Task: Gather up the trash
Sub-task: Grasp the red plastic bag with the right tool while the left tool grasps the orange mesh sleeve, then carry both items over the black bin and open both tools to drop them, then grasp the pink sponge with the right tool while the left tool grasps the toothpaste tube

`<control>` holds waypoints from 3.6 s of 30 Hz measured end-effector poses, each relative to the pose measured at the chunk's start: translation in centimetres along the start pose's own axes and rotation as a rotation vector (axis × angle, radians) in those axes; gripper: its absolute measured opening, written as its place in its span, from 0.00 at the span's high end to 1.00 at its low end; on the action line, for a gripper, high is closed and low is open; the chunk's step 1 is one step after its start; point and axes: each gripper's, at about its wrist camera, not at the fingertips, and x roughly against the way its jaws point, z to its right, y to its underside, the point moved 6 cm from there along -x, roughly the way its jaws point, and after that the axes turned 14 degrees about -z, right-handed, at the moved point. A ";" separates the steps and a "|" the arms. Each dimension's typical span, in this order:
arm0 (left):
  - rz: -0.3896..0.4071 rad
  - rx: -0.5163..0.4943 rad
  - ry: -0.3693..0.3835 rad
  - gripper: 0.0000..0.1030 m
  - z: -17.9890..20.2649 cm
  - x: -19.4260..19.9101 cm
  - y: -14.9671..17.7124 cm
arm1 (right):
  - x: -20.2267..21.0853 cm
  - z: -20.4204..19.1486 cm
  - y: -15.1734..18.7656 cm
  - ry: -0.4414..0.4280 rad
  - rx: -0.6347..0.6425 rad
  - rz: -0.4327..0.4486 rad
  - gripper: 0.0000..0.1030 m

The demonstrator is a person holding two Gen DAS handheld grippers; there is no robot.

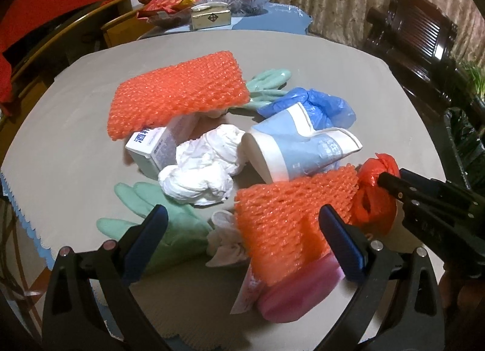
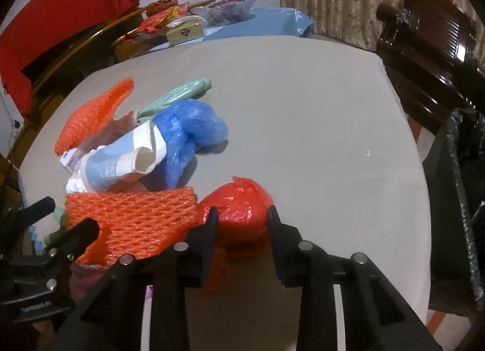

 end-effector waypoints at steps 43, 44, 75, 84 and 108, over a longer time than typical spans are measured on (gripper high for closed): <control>0.151 -0.110 0.123 0.90 10.5 14.1 0.0 | 18.7 12.7 4.6 0.101 -0.176 0.235 0.74; 0.154 -0.120 0.129 0.90 11.4 14.4 0.0 | 19.2 13.6 4.8 0.114 -0.184 0.241 0.74; 0.110 -0.308 0.207 0.44 34.8 8.6 -3.1 | 17.0 36.2 8.3 0.252 -0.420 0.167 0.50; 0.134 -0.202 0.100 0.36 22.1 10.7 -1.4 | 18.2 25.7 9.4 0.160 -0.305 0.178 0.50; 0.174 0.041 -0.061 0.28 -2.7 11.9 5.2 | 12.9 -0.1 8.1 0.016 0.001 0.158 0.51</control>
